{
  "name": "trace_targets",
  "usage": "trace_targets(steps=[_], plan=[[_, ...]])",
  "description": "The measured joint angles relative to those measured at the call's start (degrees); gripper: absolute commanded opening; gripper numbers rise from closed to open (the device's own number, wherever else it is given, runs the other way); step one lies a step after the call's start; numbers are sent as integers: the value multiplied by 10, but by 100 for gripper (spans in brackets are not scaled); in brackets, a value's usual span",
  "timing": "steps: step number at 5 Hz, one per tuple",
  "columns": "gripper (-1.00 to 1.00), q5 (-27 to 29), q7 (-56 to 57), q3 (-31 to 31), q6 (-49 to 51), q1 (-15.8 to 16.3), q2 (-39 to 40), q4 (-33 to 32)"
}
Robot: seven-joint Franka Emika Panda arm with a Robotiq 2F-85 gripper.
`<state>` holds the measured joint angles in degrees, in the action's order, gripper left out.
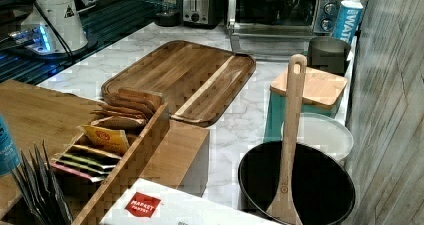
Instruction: Put the bowl in the oven.
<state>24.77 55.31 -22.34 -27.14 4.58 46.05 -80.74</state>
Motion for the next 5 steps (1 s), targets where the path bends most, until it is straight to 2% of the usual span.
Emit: trace_targets(steps=[3, 5], plan=[[100, 7, 0, 3, -15, -72, -84, -86], [100, 8, 0, 3, -15, -90, -128, -102]])
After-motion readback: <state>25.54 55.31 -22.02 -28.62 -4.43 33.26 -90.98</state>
